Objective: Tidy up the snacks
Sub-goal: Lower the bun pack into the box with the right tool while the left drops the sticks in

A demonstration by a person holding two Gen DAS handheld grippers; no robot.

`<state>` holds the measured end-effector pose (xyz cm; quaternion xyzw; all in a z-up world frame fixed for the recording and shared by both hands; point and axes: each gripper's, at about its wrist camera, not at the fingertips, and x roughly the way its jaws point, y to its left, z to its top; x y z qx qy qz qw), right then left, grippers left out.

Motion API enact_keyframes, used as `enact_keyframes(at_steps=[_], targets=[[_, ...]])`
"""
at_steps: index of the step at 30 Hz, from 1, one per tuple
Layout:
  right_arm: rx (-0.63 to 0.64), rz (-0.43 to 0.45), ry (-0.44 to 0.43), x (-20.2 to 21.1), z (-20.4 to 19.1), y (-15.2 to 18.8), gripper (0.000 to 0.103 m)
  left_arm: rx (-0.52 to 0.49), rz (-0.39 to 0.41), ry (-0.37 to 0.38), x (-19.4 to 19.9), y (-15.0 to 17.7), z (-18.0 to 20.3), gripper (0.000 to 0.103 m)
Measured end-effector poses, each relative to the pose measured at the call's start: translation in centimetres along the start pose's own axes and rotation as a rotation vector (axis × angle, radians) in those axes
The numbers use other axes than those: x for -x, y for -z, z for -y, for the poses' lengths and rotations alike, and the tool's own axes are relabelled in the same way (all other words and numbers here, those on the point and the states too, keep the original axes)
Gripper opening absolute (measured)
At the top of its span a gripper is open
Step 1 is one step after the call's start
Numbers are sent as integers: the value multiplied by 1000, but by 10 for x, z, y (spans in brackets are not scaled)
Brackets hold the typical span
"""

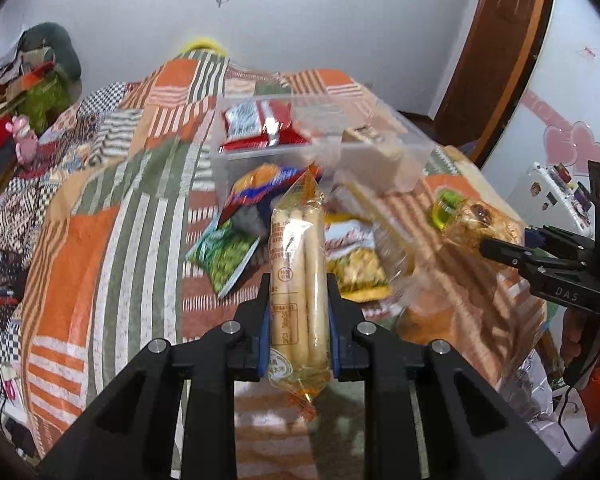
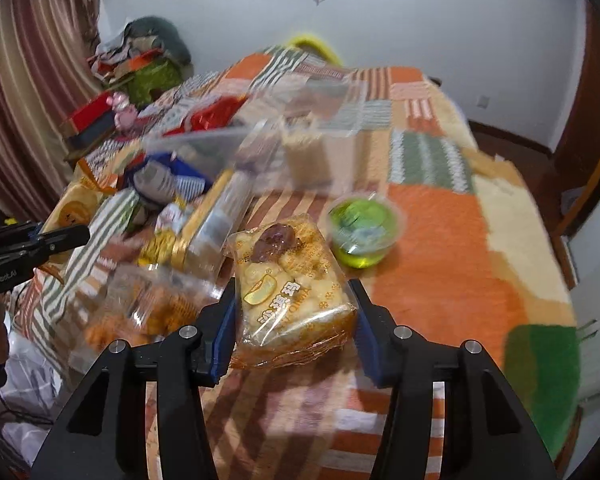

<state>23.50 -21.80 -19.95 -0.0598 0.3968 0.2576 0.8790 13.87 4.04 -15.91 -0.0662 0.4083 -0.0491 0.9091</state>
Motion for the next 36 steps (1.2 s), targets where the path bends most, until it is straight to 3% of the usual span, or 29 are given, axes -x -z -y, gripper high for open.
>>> enact_keyframes(at_steps=[16,24,36], targets=[[-34,177,34,29,8,-55,48,-46,123,29,0,-73,19,22],[-26,195,34,9,4,-80,48,-60,148,26,-23,-110,29,22],[-53,185,52,-28,6,-114,48,-66,111,29,-78,-148,39,22]])
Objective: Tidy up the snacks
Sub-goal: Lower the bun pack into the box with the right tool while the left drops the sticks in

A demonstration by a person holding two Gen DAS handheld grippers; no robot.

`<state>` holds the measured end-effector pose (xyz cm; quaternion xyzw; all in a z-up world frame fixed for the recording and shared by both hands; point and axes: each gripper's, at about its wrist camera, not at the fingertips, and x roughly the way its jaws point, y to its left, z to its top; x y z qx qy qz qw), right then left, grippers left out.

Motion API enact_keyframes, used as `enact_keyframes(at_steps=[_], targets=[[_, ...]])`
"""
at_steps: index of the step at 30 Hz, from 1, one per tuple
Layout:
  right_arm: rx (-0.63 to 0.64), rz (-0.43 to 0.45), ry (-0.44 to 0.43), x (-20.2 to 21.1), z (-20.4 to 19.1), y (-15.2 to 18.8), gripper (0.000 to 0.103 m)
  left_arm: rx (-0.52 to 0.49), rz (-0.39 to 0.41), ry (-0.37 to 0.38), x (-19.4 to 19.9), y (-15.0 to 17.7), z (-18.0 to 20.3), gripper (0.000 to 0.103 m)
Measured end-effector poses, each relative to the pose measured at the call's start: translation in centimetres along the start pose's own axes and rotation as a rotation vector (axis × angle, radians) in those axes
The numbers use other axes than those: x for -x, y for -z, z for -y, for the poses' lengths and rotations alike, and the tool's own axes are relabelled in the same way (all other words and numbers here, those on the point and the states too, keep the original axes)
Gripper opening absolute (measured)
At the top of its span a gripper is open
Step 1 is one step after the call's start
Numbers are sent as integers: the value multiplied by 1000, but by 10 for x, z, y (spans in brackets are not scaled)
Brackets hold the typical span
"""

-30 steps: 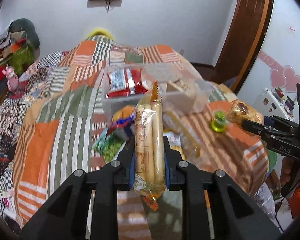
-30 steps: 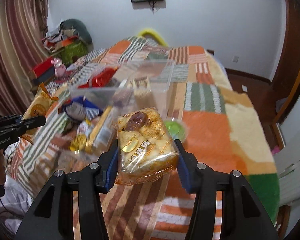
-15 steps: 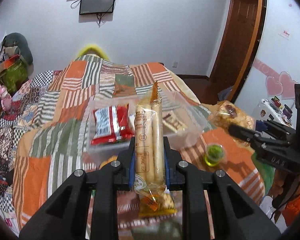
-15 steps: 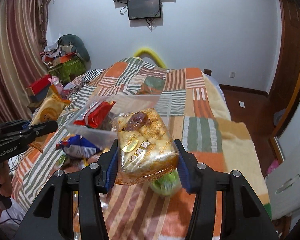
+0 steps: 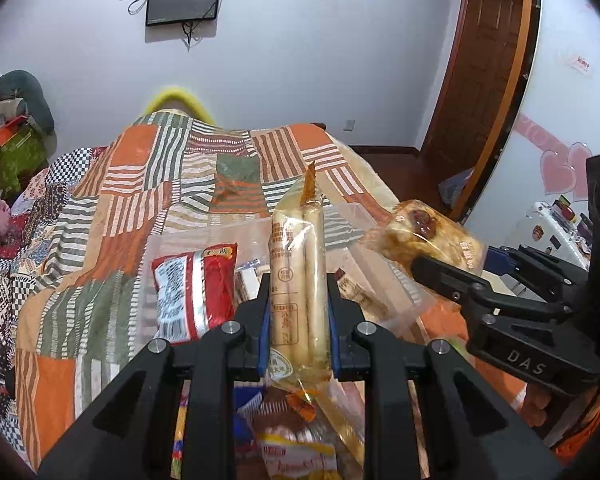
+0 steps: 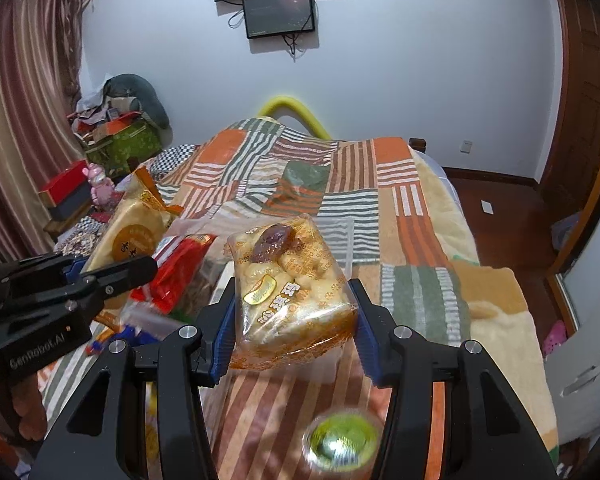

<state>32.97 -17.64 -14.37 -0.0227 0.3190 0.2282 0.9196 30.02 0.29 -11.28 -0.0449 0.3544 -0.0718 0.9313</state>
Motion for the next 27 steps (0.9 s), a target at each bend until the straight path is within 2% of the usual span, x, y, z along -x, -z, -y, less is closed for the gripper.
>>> enact_keyframes(at_steps=[7,16,22,27], targets=[[-23,-53,1,-27,7,-9,48,39,-76,35,-35,-9,-5,22],[-23,-148,-1,-55,11,-9,48,58,-149,25,-68,-11,-8,22],[-12,-133,11,-47,9,-14,50,84,-161,18,-72,-11,-12,24],[1,-103,5,-31,10,-17,53,86,-140,34,-53,-11,-13,24]])
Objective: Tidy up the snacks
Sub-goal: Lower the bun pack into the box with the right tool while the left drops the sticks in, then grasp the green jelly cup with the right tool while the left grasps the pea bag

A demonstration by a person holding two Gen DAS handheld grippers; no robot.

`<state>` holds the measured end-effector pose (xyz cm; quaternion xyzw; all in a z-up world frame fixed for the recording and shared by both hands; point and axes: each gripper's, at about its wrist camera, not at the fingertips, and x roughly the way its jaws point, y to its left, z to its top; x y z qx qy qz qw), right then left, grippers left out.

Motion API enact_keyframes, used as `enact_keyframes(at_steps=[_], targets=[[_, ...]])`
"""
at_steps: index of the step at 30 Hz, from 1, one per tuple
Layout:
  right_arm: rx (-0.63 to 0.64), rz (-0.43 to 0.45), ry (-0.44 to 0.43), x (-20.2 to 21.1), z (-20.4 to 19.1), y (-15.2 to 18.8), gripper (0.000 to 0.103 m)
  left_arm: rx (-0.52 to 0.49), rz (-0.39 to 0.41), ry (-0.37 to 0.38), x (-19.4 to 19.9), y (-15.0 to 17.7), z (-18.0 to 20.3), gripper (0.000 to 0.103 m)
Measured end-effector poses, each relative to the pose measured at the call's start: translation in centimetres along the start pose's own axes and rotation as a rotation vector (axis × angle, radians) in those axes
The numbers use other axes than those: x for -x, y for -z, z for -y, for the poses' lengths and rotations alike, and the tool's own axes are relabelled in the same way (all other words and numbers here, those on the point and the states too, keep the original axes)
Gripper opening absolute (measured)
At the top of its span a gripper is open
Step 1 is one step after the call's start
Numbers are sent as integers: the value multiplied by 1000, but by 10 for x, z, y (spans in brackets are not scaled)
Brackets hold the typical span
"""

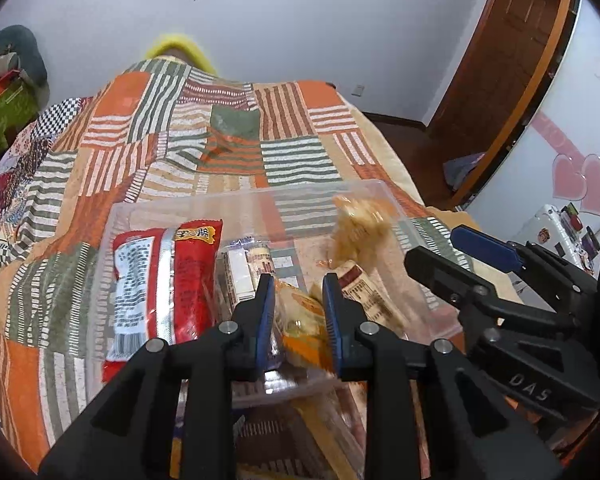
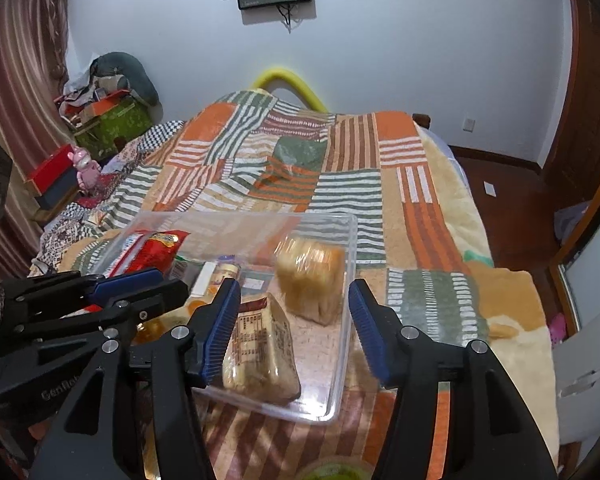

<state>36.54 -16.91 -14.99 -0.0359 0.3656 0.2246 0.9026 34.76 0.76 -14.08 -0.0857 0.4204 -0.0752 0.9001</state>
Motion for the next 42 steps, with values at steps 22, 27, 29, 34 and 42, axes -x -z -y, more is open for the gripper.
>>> enact_keyframes(at_steps=[22,27,29,34,42], targets=[[39,33,0,70,14,60,73,-48,74,-100,114,75,-41,66],[28,9,11,74,17,77,78,21,-1,-78,104,102,-66,66],[16,-3,8,75,18,84,82,47,-27,-71,98,114,-74,66],[-13,-43,5,68,21,98,84,64,-100,-68,78,140,-84,66],[-50,-101,9,50,25,114,84,77,-130,-105,47,150,-93,66]])
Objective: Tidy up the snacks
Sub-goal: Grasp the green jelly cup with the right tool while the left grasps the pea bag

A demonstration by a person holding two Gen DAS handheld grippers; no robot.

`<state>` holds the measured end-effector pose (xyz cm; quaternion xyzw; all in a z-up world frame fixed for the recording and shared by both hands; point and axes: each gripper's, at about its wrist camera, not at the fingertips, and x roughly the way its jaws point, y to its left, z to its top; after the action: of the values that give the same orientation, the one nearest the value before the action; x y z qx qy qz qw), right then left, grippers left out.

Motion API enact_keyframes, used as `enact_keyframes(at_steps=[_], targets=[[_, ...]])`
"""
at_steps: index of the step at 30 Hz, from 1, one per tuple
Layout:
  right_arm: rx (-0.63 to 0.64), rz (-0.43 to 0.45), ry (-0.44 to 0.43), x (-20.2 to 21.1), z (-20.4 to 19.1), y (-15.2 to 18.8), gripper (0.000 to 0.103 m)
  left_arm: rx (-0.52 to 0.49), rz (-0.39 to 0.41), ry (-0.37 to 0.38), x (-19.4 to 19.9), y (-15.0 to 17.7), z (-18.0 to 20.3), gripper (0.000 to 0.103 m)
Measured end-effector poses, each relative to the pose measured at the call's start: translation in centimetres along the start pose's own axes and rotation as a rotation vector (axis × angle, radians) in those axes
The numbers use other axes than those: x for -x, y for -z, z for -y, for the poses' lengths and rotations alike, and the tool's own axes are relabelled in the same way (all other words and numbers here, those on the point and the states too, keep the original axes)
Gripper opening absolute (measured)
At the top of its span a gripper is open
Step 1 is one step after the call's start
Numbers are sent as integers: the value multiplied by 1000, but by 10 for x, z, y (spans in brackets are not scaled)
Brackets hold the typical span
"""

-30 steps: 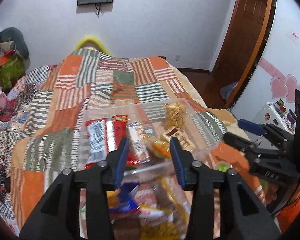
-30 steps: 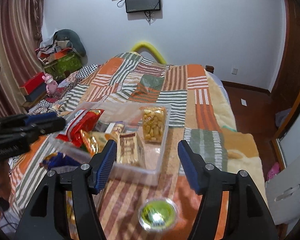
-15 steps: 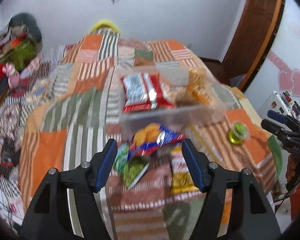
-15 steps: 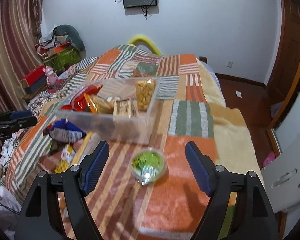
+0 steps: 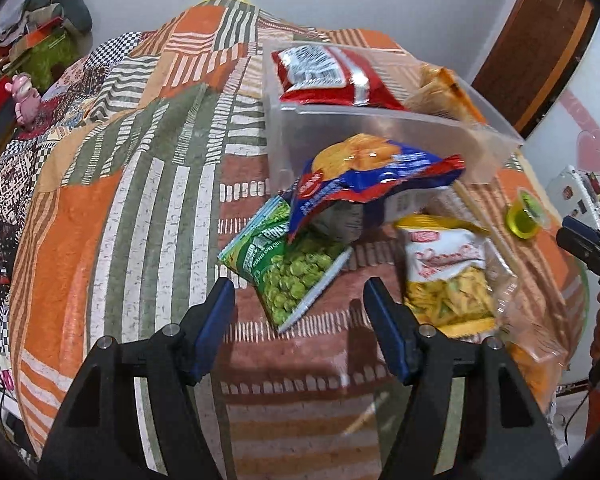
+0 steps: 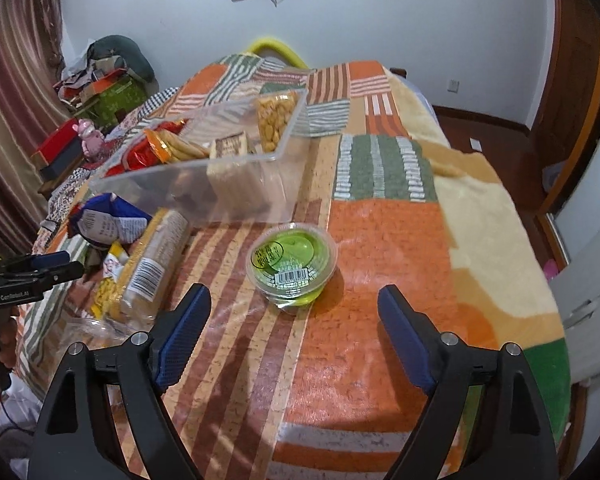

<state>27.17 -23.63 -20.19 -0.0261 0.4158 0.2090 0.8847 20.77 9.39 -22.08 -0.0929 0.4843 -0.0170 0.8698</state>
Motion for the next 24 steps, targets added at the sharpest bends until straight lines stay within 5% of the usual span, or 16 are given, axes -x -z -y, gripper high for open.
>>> enact_keyframes(at_steps=[10,20,24], targets=[[12,-28,2,-20,-3,-2,82,-53,56,-100,-25,-9,5,66],[11,-61,-9,-31,-2,-2,49,-33,73,-79,-26,-9,-2,44],[-9,-59,-17,-28,2,-1,43,-13,89,-78,-16,-5,-6,37]])
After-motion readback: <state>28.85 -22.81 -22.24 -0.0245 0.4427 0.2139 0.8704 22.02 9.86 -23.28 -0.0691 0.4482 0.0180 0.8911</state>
